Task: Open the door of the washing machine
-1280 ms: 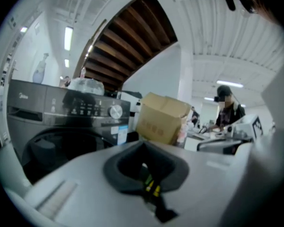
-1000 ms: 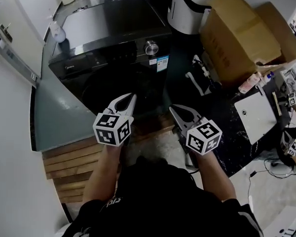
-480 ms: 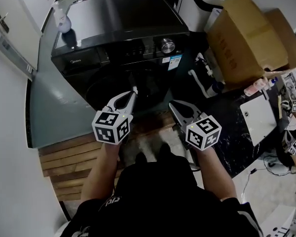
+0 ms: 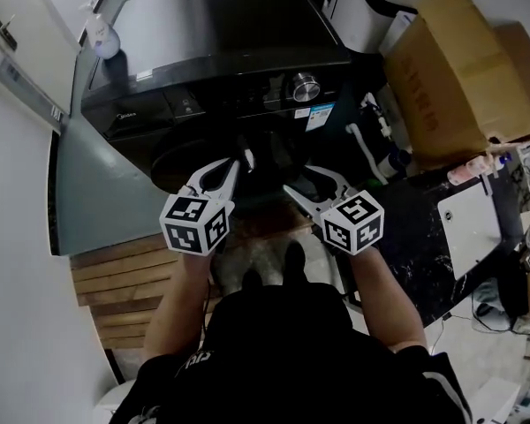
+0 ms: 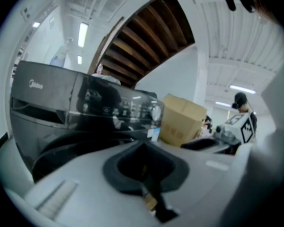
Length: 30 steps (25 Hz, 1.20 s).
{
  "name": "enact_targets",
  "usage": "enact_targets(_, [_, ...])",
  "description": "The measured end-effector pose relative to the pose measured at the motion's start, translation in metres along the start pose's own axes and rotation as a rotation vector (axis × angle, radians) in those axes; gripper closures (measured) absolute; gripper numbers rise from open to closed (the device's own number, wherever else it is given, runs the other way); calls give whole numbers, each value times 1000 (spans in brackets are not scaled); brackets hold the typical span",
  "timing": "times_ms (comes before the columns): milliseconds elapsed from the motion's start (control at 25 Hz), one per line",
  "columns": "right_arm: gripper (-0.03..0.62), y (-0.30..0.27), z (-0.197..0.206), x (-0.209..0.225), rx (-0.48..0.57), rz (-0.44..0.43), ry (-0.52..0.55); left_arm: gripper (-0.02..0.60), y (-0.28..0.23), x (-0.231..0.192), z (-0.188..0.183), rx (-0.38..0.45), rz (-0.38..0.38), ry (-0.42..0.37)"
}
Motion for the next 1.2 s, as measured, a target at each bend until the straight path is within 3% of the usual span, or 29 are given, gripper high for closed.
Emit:
enact_targets(440, [335, -51, -17, 48, -112, -54, 84, 572, -3, -28, -21, 27, -93, 41])
enact_targets(720, [336, -82, -18, 80, -210, -24, 151, 572, 6, -45, -15, 15, -166, 79])
enact_targets(920, [361, -107, -7, 101, -313, 29, 234, 572, 2, -41, -14, -3, -175, 70])
enact_targets(1200, [365, -125, 1, 103, -372, 14, 319, 572, 1, -46, -5, -29, -196, 106])
Point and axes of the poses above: the fingertips, and each gripper's own axes: y backward along the fingers, x to its right, z out of its underside, the point moved 2 cm from there along y, backward along the fingers, and after that the axes turned 14 degrees about -x, right-handed, at the moved point
